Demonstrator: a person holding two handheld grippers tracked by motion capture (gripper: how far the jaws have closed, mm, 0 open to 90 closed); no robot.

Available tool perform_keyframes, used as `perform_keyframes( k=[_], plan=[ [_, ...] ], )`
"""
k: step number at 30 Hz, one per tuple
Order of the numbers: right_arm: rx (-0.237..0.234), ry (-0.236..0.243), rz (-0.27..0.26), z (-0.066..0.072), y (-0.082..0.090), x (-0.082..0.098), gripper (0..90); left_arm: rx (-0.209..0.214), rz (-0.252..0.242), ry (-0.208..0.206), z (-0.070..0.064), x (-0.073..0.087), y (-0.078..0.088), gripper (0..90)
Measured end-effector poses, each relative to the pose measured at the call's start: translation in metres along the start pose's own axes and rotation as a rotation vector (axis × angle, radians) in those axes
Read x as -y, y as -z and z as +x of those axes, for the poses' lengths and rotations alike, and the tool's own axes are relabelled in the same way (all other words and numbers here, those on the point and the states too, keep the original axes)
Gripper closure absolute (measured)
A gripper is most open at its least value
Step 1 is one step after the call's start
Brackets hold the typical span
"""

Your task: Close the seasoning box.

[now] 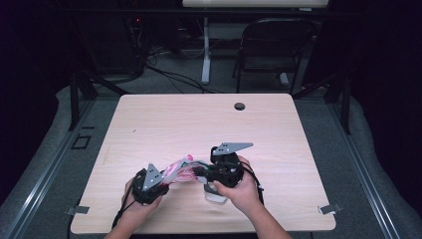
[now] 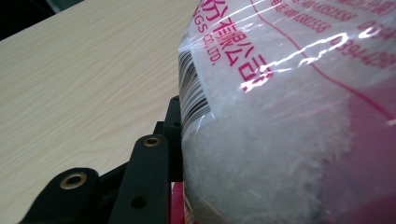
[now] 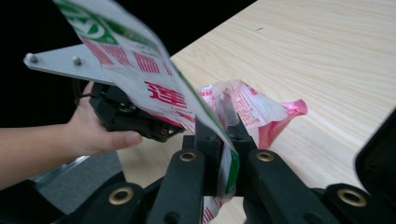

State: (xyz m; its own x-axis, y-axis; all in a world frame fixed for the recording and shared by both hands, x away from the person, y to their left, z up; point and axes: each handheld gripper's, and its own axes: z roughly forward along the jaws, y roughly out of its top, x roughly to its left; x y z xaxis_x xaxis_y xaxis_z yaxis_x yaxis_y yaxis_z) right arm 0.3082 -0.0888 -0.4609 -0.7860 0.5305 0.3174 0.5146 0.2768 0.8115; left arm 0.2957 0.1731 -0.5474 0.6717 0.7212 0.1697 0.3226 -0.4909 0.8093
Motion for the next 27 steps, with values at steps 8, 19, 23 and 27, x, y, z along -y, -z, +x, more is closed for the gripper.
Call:
perform_keyframes(
  k=[8,19,23,27],
  plan=[
    [0.018,-0.009,-0.007,-0.007,0.004,0.002,80.3,-0.041,-0.008,-0.025,0.001,-0.002,-0.008,68.8],
    [0.06,-0.008,-0.037,-0.01,0.014,0.008,77.7,-0.097,-0.017,-0.079,0.001,-0.003,-0.011,69.1],
    [0.075,-0.015,-0.045,-0.012,0.02,0.011,78.1,-0.107,-0.014,-0.09,0.001,-0.005,-0.011,69.2],
    [0.085,-0.017,-0.047,-0.013,0.023,0.013,82.3,-0.116,-0.015,-0.103,0.0,-0.009,-0.013,69.3]
  ],
)
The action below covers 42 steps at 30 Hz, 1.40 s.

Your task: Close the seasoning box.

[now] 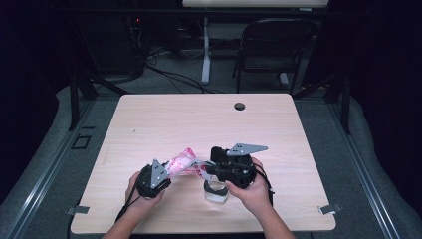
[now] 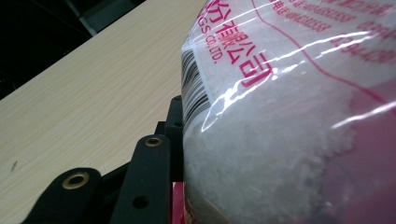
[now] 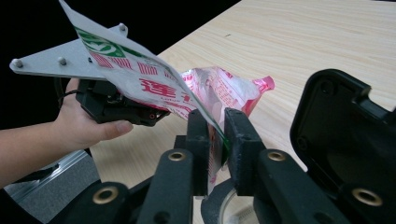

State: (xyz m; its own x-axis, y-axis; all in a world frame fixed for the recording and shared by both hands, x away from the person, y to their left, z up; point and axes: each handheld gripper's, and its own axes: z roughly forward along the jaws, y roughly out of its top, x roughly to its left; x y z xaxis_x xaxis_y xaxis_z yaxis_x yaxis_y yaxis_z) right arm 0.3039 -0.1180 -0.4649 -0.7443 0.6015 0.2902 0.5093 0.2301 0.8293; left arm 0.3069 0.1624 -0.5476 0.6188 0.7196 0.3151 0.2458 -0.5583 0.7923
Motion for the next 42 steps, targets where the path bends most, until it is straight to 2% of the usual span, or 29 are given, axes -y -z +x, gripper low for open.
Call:
perform_keyframes(
  k=[6,14,30,39,42],
  plan=[
    [0.015,0.001,-0.003,0.0,0.001,0.003,88.4,-0.012,0.001,-0.015,-0.002,-0.003,-0.001,69.4],
    [0.034,0.045,0.007,0.001,0.002,0.007,89.5,-0.039,0.0,-0.033,-0.004,-0.006,-0.001,69.5],
    [0.023,0.014,0.012,-0.004,0.005,0.012,89.4,-0.099,0.006,-0.115,-0.009,-0.011,0.001,69.5],
    [0.038,-0.007,0.01,-0.007,0.008,0.019,89.5,-0.135,0.007,-0.174,-0.013,-0.016,0.001,69.6],
    [0.041,-0.011,0.01,-0.007,0.008,0.02,89.5,-0.139,0.007,-0.18,-0.013,-0.017,0.001,69.6]
  ],
)
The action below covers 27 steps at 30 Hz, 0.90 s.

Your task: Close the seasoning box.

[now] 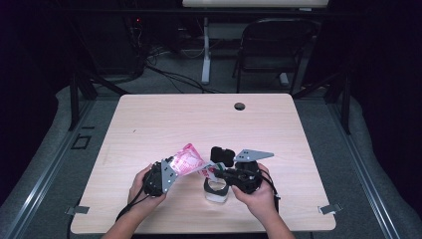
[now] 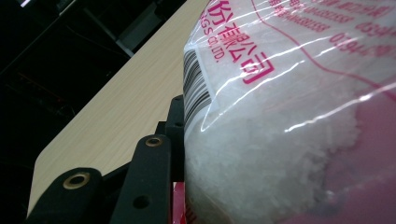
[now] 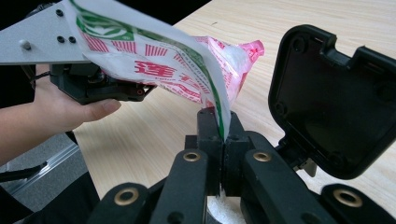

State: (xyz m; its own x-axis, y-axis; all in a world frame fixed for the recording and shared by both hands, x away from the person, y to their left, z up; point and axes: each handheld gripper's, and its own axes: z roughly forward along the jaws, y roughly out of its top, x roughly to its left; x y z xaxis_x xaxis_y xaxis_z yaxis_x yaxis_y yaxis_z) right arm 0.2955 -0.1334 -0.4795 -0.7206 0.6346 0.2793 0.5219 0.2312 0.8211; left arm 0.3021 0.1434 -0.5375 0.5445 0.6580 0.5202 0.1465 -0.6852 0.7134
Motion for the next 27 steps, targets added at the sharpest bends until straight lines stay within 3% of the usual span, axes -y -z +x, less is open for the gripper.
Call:
perform_keyframes(
  k=[7,27],
  plan=[
    [0.014,0.013,0.008,0.001,0.0,0.002,89.6,-0.032,-0.003,-0.031,-0.001,-0.002,0.001,69.6],
    [0.016,0.006,0.01,0.0,0.001,0.011,89.8,-0.062,-0.014,-0.077,-0.004,-0.006,0.003,69.6]
  ],
)
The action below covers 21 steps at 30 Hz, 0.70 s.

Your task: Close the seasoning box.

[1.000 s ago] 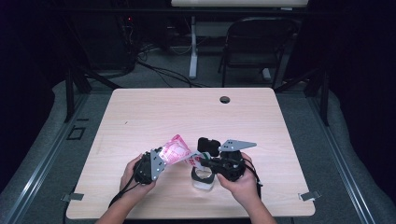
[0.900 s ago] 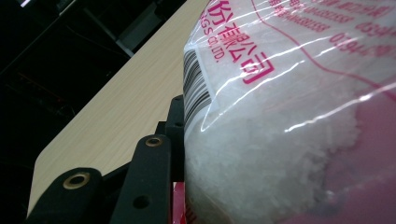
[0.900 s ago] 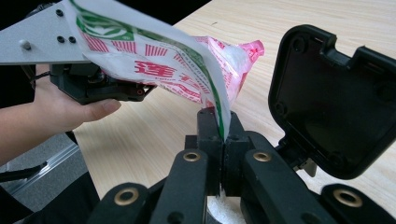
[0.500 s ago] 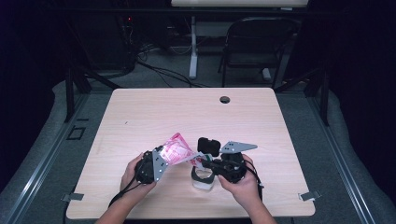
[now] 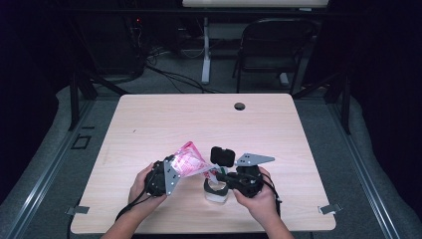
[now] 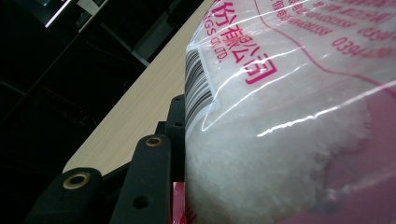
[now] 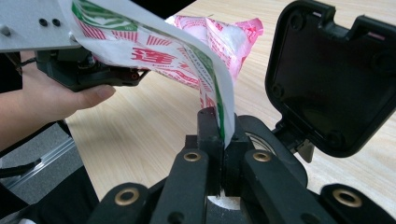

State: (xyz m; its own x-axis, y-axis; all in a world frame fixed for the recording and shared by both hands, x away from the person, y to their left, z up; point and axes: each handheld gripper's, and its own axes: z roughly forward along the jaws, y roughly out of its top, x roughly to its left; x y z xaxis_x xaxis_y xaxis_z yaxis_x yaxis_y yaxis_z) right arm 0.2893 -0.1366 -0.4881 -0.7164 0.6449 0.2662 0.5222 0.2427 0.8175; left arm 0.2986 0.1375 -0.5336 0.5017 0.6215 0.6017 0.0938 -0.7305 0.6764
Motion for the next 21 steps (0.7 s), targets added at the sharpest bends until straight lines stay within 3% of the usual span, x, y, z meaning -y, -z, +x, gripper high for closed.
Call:
perform_keyframes(
  k=[16,21],
  plan=[
    [0.013,0.006,0.018,-0.0002,-0.0013,0.005,89.8,-0.019,-0.013,-0.016,0.0016,-0.0035,0.003,69.6],
    [0.017,0.002,0.016,0.0007,-0.0016,0.0057,89.8,-0.042,-0.022,-0.041,0.0015,-0.0052,0.0043,69.6]
  ],
)
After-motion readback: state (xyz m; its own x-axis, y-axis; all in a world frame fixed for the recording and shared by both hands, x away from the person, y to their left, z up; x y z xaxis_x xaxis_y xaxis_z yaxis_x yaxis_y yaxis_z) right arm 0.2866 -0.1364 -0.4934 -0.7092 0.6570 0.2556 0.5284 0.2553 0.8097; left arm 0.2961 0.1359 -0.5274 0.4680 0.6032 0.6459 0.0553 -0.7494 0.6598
